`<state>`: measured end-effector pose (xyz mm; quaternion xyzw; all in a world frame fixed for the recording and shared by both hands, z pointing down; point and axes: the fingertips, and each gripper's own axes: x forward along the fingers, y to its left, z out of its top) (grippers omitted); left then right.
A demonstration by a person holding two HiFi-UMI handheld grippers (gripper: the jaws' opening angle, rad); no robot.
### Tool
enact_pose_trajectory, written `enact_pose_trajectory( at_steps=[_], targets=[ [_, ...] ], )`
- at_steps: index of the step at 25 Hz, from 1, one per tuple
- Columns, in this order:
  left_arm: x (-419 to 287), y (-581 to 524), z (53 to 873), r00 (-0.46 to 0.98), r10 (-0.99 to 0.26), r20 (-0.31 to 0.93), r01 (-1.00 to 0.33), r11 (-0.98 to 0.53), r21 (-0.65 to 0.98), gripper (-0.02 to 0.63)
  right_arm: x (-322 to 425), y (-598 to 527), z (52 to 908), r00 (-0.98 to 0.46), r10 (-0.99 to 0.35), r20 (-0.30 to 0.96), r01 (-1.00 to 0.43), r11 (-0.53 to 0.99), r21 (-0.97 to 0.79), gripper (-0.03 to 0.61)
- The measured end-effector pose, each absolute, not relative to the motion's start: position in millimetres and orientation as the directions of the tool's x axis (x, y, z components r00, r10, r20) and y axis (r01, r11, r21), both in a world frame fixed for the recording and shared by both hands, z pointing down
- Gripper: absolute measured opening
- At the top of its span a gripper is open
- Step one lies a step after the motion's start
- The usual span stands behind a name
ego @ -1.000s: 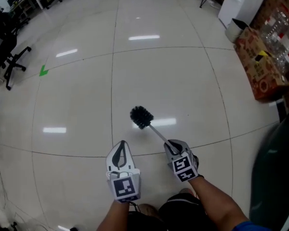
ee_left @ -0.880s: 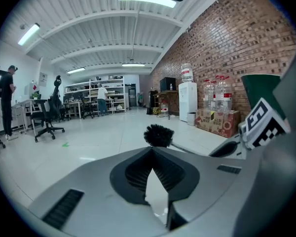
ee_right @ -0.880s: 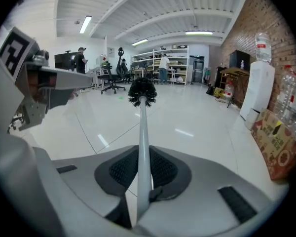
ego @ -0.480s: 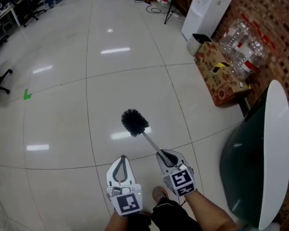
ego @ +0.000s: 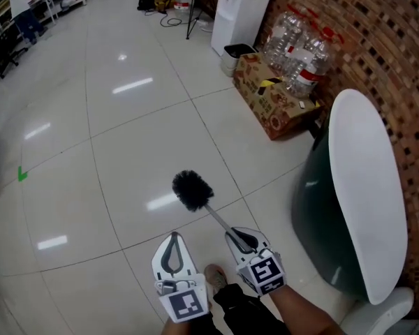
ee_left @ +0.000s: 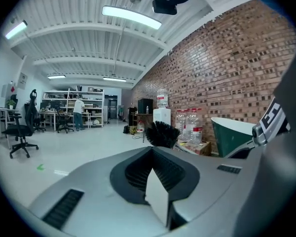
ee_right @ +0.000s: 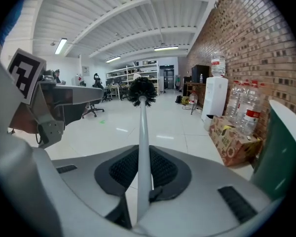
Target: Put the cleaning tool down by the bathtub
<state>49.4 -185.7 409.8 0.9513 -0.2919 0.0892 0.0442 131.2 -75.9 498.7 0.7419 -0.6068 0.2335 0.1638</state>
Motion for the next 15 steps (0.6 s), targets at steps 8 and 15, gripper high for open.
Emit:
enact_pose_trajectory(
  at_steps=[8, 15],
  targets=[
    [129.0, -79.4, 391.4, 0.894, -0.397, 0.207, -0.42, -0.904, 0.083, 0.005, 200.3, 50.6, 478.2, 0.277, -0.727, 0.629, -0.942, -0.334, 0.029, 0.072],
    [161.4, -12.0, 376.6, 0.918, -0.334, 0.213, -0.35, -0.936, 0.037, 0.005, 246.5, 131.4, 474.6, 0.36, -0.687, 0.631, -0.889, -0.457, 0.01, 0.072]
  ],
)
